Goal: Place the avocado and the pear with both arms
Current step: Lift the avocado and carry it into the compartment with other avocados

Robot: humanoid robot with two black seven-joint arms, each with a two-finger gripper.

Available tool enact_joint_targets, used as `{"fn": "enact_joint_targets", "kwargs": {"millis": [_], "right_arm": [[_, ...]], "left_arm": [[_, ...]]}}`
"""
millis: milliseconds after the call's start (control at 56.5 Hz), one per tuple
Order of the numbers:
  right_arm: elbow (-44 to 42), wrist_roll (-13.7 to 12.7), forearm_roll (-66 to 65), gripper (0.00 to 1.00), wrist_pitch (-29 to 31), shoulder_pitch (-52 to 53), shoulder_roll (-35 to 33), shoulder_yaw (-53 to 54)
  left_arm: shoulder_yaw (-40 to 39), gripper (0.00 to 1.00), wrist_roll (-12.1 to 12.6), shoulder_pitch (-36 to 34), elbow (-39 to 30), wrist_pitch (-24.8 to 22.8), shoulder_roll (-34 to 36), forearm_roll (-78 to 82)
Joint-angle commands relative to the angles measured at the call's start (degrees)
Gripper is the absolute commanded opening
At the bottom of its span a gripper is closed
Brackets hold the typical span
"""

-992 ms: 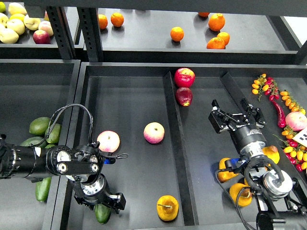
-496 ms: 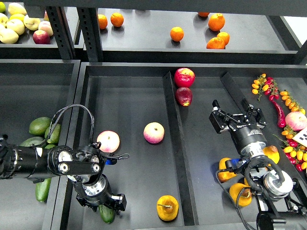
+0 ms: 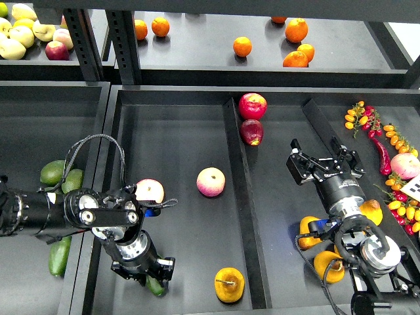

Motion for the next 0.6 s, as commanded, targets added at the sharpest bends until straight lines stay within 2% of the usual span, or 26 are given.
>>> {"fn": "enact_joint_targets", "kwargs": {"millis": [0, 195, 585], "right_arm": [[-0.09, 0.0, 0.0, 1.0, -0.01, -0.03, 0.0, -0.09], [-0.09, 0.0, 0.0, 1.0, -0.01, -0.21, 0.0, -0.09], [-0.09, 0.0, 0.09, 1.0, 2.02, -0.3, 0.0, 0.26]], "left_arm": [[-0.1, 0.29, 0.0, -2.7, -0.09, 0.0, 1.46, -2.18], [-2.91, 0.3, 0.0, -4.9, 0.08, 0.0, 4.36, -2.26], [-5.64, 0.3, 0.0, -7.72, -0.36, 0.0, 19.21, -2.26]]}}
